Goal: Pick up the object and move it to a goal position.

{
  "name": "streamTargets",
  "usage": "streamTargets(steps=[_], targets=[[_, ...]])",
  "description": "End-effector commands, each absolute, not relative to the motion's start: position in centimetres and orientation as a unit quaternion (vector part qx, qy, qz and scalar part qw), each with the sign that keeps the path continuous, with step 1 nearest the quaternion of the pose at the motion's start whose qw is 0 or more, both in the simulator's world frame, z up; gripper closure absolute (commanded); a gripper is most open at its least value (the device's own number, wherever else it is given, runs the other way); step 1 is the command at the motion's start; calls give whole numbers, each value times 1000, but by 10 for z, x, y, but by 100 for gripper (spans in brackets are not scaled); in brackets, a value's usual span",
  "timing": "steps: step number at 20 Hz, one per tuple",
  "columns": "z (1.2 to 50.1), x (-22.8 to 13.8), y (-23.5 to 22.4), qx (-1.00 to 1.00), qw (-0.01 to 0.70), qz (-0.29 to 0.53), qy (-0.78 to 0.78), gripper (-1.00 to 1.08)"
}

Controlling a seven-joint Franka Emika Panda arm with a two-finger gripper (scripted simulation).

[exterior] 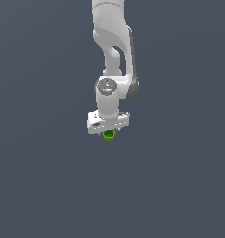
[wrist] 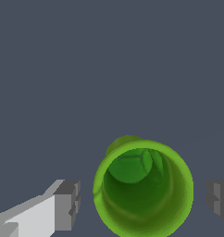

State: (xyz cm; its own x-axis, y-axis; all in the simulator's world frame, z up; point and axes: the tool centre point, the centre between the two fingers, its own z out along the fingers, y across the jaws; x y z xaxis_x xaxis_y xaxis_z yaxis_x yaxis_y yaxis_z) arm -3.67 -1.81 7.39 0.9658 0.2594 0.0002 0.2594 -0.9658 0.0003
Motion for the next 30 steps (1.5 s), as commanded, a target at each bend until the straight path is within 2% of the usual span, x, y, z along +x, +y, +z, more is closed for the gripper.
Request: streamTargets(steps=[1, 9, 10, 23, 30], targets=[[61, -38, -18, 991, 0, 0, 131, -92], [42, -37, -18, 991, 0, 0, 132, -92], [42, -37, -18, 991, 0, 0, 132, 108], [46, -37, -19, 991, 0, 0, 132, 108], [71, -39, -27, 991, 0, 0, 132, 108]])
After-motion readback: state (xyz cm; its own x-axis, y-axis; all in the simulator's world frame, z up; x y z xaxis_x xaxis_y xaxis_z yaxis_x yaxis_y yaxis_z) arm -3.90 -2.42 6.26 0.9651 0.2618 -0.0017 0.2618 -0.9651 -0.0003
